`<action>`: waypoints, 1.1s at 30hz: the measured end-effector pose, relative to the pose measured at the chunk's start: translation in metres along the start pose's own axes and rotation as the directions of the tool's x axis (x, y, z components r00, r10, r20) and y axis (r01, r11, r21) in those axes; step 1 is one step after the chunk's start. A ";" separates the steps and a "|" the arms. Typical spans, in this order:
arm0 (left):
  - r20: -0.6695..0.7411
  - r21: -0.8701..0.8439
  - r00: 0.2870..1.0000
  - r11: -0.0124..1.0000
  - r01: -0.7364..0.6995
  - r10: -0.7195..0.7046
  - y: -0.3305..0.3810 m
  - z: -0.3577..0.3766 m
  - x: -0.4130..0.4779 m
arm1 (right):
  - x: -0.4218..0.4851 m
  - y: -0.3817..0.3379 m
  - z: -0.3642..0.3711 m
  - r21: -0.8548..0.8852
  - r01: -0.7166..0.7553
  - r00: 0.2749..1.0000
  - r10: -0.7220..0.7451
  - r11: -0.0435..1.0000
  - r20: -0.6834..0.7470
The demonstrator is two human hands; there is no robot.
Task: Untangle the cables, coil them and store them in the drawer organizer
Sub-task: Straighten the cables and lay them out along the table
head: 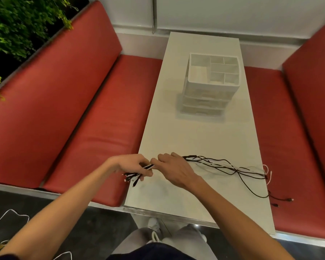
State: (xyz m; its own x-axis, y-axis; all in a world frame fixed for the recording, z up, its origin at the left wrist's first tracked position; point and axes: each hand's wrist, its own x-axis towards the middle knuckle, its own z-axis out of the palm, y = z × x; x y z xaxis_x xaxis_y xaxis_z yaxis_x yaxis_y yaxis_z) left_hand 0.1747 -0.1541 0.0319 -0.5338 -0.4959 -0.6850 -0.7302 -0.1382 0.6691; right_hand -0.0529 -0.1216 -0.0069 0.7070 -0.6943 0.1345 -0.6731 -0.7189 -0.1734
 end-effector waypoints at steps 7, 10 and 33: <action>0.269 -0.024 0.963 0.999 0.031 -0.024 0.026 -0.013 0.003 | -0.006 0.021 -0.005 -0.211 0.157 0.968 -0.193 0.965 -0.162; 0.100 -0.010 0.995 1.000 -0.017 0.018 0.026 -0.009 0.001 | -0.011 0.023 -0.001 -0.259 0.049 0.952 -0.124 0.965 -0.280; -0.310 0.845 0.890 0.526 0.095 0.336 -0.031 -0.005 -0.002 | 0.031 0.009 -0.002 -0.027 -0.117 0.944 0.119 0.993 0.308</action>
State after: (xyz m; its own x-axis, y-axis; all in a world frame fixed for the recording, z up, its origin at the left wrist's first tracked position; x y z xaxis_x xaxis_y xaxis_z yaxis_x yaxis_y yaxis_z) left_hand 0.2009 -0.1529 0.0142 -0.5882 -0.7529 -0.2952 -0.7954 0.6045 0.0431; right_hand -0.0375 -0.1494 -0.0025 0.6538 -0.7314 -0.1941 -0.7567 -0.6335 -0.1616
